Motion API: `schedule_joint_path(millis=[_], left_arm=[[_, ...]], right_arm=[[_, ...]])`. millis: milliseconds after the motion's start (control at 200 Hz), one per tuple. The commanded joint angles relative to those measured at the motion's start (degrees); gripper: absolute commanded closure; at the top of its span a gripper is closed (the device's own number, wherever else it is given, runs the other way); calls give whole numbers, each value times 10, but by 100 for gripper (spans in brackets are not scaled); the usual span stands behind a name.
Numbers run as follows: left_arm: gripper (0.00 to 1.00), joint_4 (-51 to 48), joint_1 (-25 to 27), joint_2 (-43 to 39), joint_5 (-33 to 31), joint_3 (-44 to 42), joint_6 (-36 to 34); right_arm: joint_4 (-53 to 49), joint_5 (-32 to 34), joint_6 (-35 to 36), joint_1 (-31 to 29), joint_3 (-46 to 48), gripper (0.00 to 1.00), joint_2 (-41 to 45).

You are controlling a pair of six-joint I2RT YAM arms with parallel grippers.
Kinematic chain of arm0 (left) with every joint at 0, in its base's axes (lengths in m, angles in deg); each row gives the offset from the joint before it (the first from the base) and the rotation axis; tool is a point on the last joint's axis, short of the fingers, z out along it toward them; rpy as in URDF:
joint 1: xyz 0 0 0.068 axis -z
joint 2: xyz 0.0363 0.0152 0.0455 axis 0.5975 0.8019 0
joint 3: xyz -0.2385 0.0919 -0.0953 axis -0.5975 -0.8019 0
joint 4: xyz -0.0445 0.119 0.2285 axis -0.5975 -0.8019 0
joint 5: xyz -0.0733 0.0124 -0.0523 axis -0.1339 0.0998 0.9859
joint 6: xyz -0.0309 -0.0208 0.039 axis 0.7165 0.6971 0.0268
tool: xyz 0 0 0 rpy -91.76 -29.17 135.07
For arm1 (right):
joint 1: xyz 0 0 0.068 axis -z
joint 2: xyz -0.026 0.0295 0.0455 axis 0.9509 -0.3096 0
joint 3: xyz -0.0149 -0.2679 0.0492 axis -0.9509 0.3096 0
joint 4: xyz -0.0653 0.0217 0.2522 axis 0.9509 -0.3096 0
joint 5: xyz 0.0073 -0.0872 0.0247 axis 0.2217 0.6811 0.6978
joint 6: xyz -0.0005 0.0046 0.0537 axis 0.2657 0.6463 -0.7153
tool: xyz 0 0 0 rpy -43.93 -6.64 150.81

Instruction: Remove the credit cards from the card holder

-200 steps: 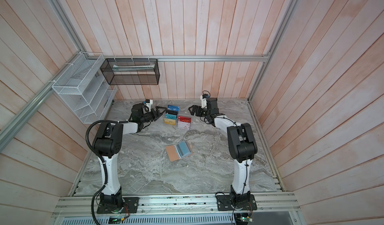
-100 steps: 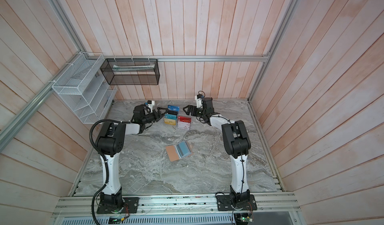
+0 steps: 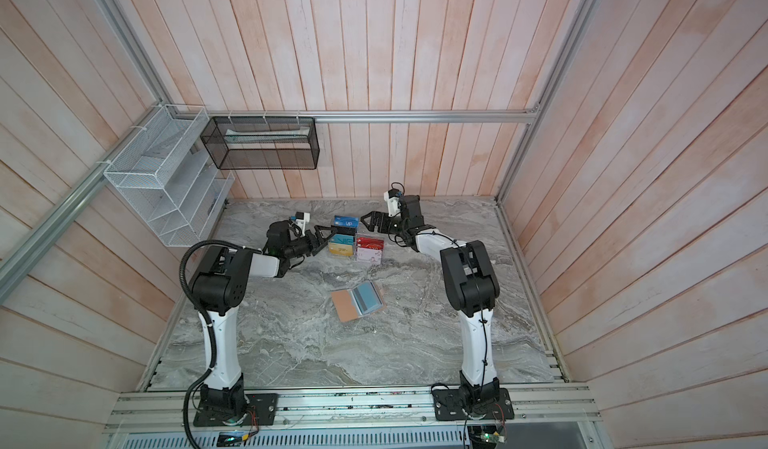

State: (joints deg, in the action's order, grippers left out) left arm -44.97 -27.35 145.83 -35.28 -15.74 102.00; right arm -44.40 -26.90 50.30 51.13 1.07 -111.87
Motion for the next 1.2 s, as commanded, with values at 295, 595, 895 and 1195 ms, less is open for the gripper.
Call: schedule_joint_path(millis=[295, 595, 895, 1195], left_arm=[[0, -19, 1, -105, -28, -68, -14], [0, -134, 5, -214, -99, -102, -74], [0, -143, 30, -246, -87, -112, -43], [0, -119, 48, -238, -84, -138, -17]], right_arm=[[-10, 23, 20, -23, 27, 2, 47], [-62, 88, 100, -25, 82, 2, 146], [-108, 256, 211, -83, 177, 2, 203], [-120, 310, 218, -102, 200, 2, 182]])
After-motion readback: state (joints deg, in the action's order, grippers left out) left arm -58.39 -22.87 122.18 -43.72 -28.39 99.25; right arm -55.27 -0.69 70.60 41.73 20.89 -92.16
